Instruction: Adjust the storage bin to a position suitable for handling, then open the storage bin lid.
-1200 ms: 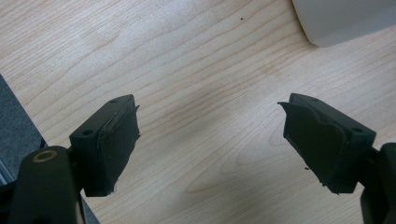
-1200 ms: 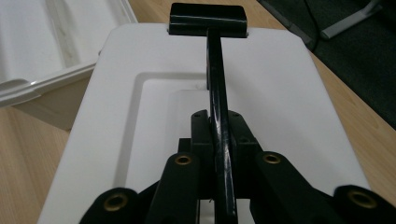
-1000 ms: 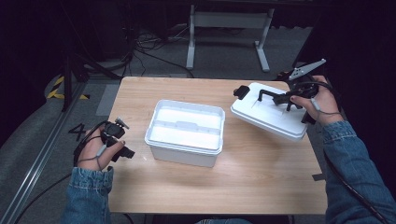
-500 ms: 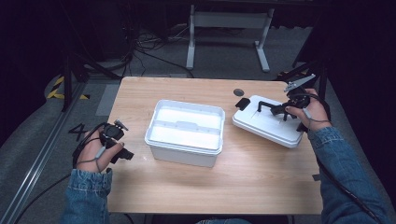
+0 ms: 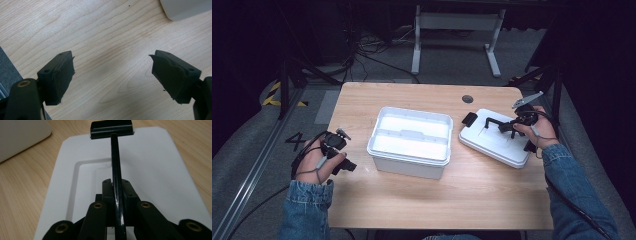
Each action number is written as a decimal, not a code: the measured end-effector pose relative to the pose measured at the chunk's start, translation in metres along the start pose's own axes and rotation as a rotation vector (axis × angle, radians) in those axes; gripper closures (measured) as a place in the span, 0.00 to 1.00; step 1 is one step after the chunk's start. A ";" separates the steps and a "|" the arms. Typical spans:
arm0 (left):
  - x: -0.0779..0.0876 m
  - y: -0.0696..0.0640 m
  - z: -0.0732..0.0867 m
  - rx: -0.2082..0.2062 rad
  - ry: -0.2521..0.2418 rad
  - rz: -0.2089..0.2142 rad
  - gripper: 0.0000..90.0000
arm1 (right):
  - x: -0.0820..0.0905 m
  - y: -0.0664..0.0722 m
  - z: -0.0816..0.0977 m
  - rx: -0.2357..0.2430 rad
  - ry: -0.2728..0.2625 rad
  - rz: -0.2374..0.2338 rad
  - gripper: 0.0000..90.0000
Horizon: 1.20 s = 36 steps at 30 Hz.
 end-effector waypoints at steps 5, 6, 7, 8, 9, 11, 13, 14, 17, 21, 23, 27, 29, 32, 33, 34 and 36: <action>-0.001 -0.001 0.000 -0.005 0.003 0.001 0.21 | -0.006 -0.001 0.009 -0.008 0.010 -0.012 0.93; -0.001 -0.001 0.000 -0.005 0.004 -0.001 0.21 | -0.007 -0.002 0.010 -0.010 0.014 -0.012 0.93; -0.001 -0.001 0.000 -0.005 0.006 0.000 0.21 | -0.008 -0.002 0.012 -0.013 0.013 -0.016 0.93; -0.002 -0.001 -0.001 -0.007 0.005 0.000 0.21 | -0.009 -0.002 0.013 -0.016 0.015 -0.019 0.93; -0.002 -0.001 -0.001 -0.007 0.007 0.001 0.21 | -0.011 -0.002 0.015 -0.023 0.018 -0.022 0.93; -0.002 -0.001 -0.001 -0.009 0.008 0.004 0.21 | -0.013 -0.003 0.018 -0.029 0.023 -0.027 0.93; -0.003 -0.002 -0.002 -0.014 0.005 0.006 0.21 | -0.015 -0.003 0.021 -0.039 0.030 -0.027 0.93; -0.003 -0.002 -0.002 -0.013 0.007 0.008 0.21 | -0.016 -0.004 0.022 -0.042 0.034 -0.025 0.92; -0.004 -0.002 -0.003 -0.017 0.009 0.005 0.21 | -0.017 -0.004 0.024 -0.051 0.028 -0.027 0.92; -0.005 -0.002 -0.005 -0.031 0.012 0.006 0.21 | -0.017 -0.005 0.025 -0.077 0.027 -0.029 0.87; -0.005 -0.002 -0.005 -0.028 0.012 0.007 0.21 | -0.017 -0.006 0.025 -0.094 0.023 -0.016 0.78; -0.005 -0.003 -0.006 -0.013 0.011 0.013 0.21 | -0.011 -0.006 0.020 -0.110 -0.015 0.014 0.64; -0.005 -0.002 -0.006 -0.023 0.015 0.011 0.21 | -0.004 -0.006 0.017 -0.105 -0.034 0.053 0.59; -0.006 -0.003 -0.008 -0.027 0.014 0.012 0.21 | 0.008 -0.006 0.011 -0.090 -0.063 0.110 0.55; -0.006 -0.003 -0.008 -0.031 0.016 0.009 0.21 | 0.012 -0.005 0.009 -0.088 -0.067 0.126 0.55; -0.006 -0.004 -0.007 -0.030 0.020 0.014 0.21 | 0.016 -0.004 0.007 -0.074 -0.073 0.139 0.55; -0.005 -0.003 -0.007 -0.033 0.017 0.007 0.21 | 0.024 0.002 0.002 -0.056 -0.089 0.140 0.54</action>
Point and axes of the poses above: each handheld gripper's, and its own axes: x roughly backward along the jaws, z roughly out of its underside, y roughly to its left, the point moved 8 cm from there along -x, roughly forward along the jaws
